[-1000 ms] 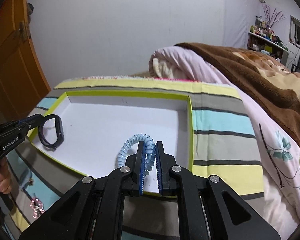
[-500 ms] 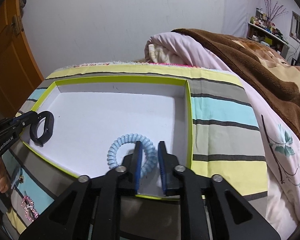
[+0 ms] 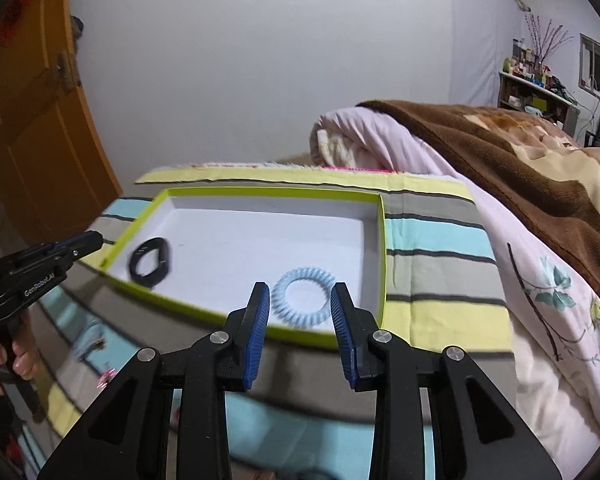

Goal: Organize jewelry
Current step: 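Open the right tool to drop the blue coil while the left tool drops the black band into the box, then move both tools back toward the remaining jewelry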

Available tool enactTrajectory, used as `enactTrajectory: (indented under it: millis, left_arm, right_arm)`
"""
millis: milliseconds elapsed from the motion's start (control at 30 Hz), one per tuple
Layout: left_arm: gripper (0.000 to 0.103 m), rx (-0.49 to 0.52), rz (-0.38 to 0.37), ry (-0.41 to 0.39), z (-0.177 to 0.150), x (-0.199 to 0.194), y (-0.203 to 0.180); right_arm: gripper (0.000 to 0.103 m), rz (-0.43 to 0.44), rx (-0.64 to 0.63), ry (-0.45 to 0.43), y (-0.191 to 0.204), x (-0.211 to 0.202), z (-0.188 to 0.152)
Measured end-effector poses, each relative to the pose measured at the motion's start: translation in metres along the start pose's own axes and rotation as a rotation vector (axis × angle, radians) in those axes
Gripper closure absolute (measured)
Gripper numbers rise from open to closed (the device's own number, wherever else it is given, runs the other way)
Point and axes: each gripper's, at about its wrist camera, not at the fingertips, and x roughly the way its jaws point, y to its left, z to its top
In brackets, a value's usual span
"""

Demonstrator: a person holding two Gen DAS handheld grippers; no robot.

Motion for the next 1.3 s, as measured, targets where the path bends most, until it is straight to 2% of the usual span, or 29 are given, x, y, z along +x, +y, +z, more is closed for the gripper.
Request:
enactTrajectory:
  millis: [267, 733, 1033, 1300]
  left_arm:
    - [0.097, 0.008, -0.019, -0.057, -0.033, -0.060, -0.010]
    - [0.096, 0.000, -0.041, -0.089, -0.096, -0.127, -0.021]
    - [0.086, 0.023, -0.062, -0.093, -0.128, -0.151, -0.036]
    - [0.085, 0.028, -0.087, -0.086, -0.139, -0.158, -0.045]
  right_arm:
    - [0.070, 0.010, -0.016, -0.065, 0.016, -0.058, -0.039]
    - [0.070, 0.012, -0.046, -0.138, 0.040, -0.133, -0.107]
    - [0.070, 0.018, -0.040, -0.127, 0.042, -0.150, -0.135]
    - [0.070, 0.012, -0.014, -0.101, 0.034, -0.150, -0.147]
